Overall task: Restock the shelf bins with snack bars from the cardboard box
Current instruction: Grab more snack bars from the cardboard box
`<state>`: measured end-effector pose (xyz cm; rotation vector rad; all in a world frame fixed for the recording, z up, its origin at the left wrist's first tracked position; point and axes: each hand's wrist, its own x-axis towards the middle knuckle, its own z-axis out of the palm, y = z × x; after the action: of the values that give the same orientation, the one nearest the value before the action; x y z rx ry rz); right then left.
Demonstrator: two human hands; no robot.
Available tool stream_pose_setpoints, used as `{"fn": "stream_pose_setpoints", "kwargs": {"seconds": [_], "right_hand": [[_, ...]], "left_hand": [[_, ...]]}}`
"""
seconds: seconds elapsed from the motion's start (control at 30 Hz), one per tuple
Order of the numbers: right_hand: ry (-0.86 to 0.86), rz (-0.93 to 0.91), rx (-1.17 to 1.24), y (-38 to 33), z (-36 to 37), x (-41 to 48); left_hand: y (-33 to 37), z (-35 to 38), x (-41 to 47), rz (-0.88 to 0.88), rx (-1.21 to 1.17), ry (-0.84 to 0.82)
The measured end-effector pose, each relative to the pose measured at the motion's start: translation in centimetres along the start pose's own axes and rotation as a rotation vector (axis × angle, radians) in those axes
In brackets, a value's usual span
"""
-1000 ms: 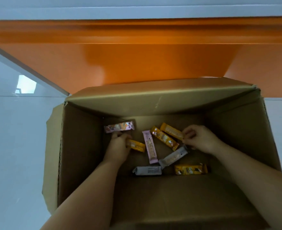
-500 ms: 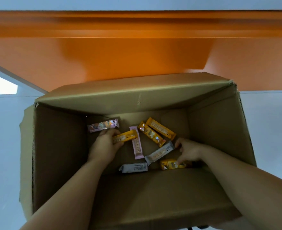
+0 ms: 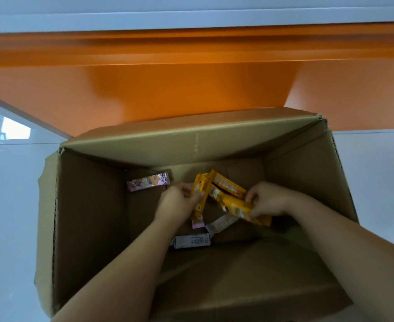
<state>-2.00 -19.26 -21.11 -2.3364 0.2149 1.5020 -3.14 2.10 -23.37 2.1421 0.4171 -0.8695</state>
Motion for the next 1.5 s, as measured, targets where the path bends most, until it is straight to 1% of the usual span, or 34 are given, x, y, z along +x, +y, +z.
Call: {"fn": "stream_pose_setpoints", "kwargs": {"seconds": [0.1,0.17,0.23,0.33,0.5,0.57,0.77,0.97,1.03,1.2,1.3,1.5], "right_hand": [[0.321,-0.046,0.272,-0.8,0.0,0.8],[0.431,-0.051,0.400,-1.4,0.9,1.4],[0.430,-0.049,0.430,-1.8,1.9,2.1],[0.350,-0.070,0.438,-1.9,2.9,2.8],[0.216,-0.156,0.586,-2.4,2.9,2.3],[0.193,-0.187,0.635,-2.8,2.9,2.2],[0.208,-0.202,0.743,-3.3,3.1,0.9],[0.309,-0.229,0.798,-3.6,2.6,-2.4],[0.326,-0.268,0.829,-4.0,2.3,-4.4],[0.386,-0.390,0.889,-5.6,1.5,-10.3],[0.429,-0.501,0.899,-6.8,1.6,-14.0],[0.582,-0.737,0.884,-10.1,1.8,-20.7]], "left_hand": [[1.5,1.1,0.4,-0.047,-0.034,0.048],[2.0,2.0,0.6,-0.079,-0.070,0.088],[2.2,3.0,0.7,-0.097,-0.128,0.097],[2.1,4.6,0.8,-0.078,-0.199,0.042],[1.9,5.4,0.5,-0.022,-0.304,-0.037],[1.9,5.2,0.4,-0.017,-0.369,-0.044],[1.7,4.2,-0.2,-0.006,-0.482,-0.079],[2.8,2.4,-3.0,0.061,-0.506,-0.104],[3.5,1.2,-4.7,0.115,-0.502,-0.090],[5.3,-1.7,-9.9,0.254,-0.584,-0.046],[5.9,-3.2,-12.9,0.393,-0.569,0.033],[7.6,-7.7,-19.3,0.670,-0.549,0.204]]}}
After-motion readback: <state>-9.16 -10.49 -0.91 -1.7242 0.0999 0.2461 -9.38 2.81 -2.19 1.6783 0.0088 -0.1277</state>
